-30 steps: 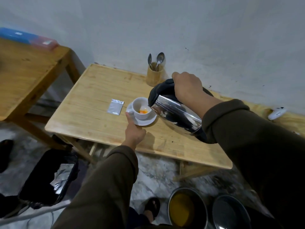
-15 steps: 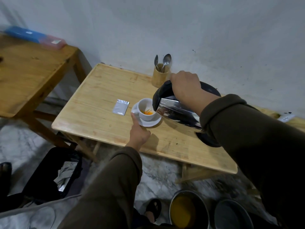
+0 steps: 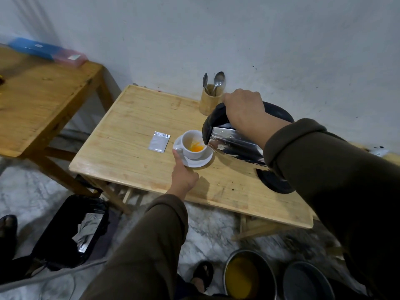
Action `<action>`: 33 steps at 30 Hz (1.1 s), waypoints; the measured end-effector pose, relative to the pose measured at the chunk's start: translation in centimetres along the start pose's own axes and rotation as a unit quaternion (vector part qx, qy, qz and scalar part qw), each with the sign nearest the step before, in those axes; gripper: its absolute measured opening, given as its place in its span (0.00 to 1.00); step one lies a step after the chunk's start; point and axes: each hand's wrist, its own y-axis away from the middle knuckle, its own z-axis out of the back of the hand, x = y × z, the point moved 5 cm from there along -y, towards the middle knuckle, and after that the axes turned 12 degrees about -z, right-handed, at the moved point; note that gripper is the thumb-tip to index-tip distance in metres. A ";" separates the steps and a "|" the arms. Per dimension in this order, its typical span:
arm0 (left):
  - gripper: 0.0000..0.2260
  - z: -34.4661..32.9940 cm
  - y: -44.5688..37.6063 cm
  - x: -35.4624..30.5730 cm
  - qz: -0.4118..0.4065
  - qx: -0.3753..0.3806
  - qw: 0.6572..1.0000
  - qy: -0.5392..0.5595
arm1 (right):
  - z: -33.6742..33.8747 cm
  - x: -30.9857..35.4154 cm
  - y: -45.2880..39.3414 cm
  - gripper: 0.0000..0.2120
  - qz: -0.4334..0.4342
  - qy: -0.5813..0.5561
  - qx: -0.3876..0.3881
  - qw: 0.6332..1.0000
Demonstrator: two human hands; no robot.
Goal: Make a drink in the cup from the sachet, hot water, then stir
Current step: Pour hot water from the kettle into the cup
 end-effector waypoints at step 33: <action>0.47 -0.5 -0.5 0.4 -0.004 -0.006 1.000 -0.003 | -0.1 -0.4 0.0 0.12 -0.009 -0.015 -0.001 1.000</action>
